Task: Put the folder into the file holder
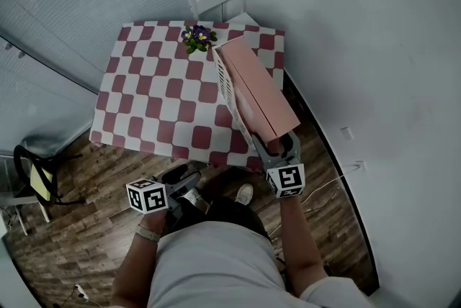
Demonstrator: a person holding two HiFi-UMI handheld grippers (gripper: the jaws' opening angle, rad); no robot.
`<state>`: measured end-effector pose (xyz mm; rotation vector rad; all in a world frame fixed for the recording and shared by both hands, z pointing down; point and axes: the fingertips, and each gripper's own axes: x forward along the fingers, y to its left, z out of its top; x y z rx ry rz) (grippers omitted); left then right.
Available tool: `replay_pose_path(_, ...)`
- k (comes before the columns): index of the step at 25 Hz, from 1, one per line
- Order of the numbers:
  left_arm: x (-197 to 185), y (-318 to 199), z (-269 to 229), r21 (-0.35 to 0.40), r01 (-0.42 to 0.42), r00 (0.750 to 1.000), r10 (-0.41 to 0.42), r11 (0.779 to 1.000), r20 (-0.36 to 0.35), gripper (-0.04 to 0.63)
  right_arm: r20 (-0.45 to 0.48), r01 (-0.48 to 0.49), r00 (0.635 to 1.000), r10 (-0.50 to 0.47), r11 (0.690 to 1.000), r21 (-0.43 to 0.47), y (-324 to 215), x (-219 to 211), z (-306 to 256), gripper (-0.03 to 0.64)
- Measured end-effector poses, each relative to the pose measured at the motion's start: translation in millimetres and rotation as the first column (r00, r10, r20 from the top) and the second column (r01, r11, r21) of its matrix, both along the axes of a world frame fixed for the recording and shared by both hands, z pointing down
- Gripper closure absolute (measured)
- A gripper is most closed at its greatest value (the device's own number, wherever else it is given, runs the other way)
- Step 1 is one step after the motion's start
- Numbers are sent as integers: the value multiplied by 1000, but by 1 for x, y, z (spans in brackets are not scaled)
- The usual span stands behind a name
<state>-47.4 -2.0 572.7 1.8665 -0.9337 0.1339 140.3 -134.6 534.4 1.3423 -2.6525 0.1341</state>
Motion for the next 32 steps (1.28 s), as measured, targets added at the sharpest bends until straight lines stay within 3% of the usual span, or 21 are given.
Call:
replay_pose_path(9, 21, -11, -11, 49, -43, 998, 45, 998, -42, 307, 49, -18, 999, 18, 1000, -4, 23, 18, -24, 307)
replay_pose_path(14, 40, -31, -32, 131, -97, 994, 103, 987, -40, 307, 79, -60, 995, 60, 998, -9, 41, 38, -48, 308)
replay_pose_path(18, 54, -49, -56, 221, -138, 990, 144, 966, -11, 307, 83, -92, 992, 93, 996, -21, 55, 53, -66, 308)
replay_pose_path(23, 69, -68, -90, 350, -205, 979, 187, 914, 84, 307, 148, -174, 973, 176, 984, -26, 75, 75, -97, 326)
replay_pose_path(32, 90, -88, -148, 549, -305, 949, 196, 778, 249, 307, 175, -259, 950, 258, 966, -21, 104, 84, -134, 352)
